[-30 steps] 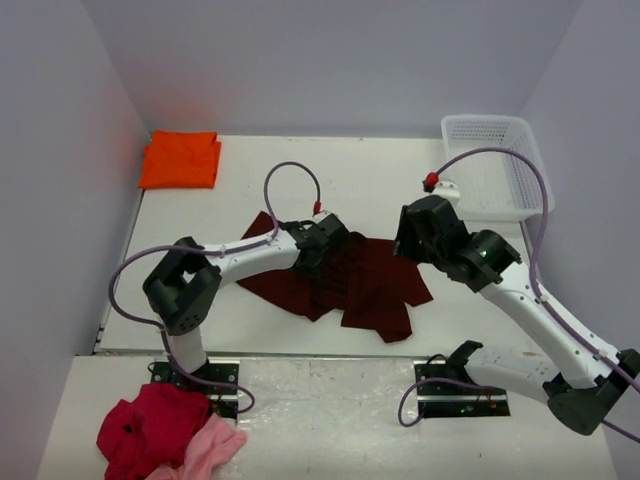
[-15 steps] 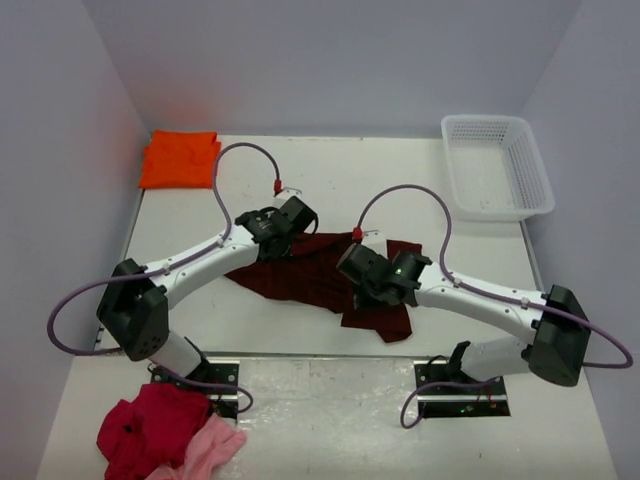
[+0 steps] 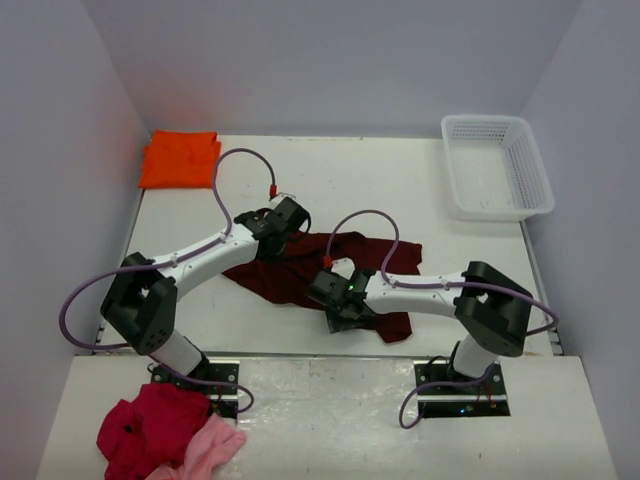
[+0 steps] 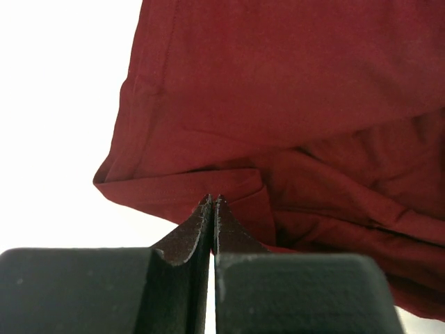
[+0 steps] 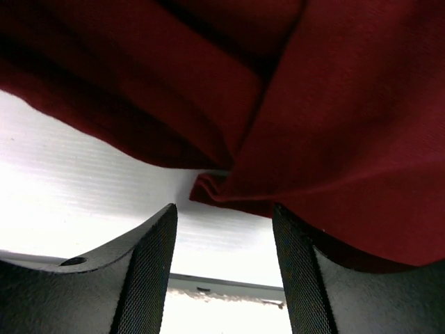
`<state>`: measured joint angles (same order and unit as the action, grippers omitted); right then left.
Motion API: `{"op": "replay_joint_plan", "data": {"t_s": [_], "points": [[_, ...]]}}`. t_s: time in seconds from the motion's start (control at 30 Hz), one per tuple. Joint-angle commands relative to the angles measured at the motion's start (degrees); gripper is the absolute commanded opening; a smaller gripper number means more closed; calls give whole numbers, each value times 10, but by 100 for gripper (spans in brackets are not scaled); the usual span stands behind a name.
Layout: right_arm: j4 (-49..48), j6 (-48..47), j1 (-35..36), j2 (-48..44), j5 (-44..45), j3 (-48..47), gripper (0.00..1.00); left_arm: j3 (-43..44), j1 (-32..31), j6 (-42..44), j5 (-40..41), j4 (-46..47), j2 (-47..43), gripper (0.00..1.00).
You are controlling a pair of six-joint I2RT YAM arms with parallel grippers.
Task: Fold and stack the t-shirts
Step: Flatten out the tshirt
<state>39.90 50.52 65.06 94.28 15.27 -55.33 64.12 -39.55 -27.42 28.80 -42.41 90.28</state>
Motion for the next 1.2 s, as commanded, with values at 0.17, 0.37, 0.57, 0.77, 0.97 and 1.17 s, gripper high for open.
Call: {"op": "replay_joint_plan", "data": {"t_s": [0.17, 0.37, 0.57, 0.77, 0.97, 1.17], "points": [[-48, 22, 2, 44, 0, -24, 56, 0, -1, 14, -16, 29, -14, 0], [-50, 24, -1, 63, 7, -35, 52, -2, -1, 18, -23, 32, -19, 0], [-56, 65, -6, 68, 14, -14, 48, 0, -1, 22, -23, 27, -32, 0], [-43, 128, -6, 86, 44, 7, 44, 0, -1, 25, -29, 25, -46, 0], [-67, 175, -6, 107, 51, 40, 41, -8, -1, 30, -33, 28, -59, 0], [-87, 186, -5, 129, 35, 47, 28, -13, 0, 33, -37, 30, -63, 0]]}}
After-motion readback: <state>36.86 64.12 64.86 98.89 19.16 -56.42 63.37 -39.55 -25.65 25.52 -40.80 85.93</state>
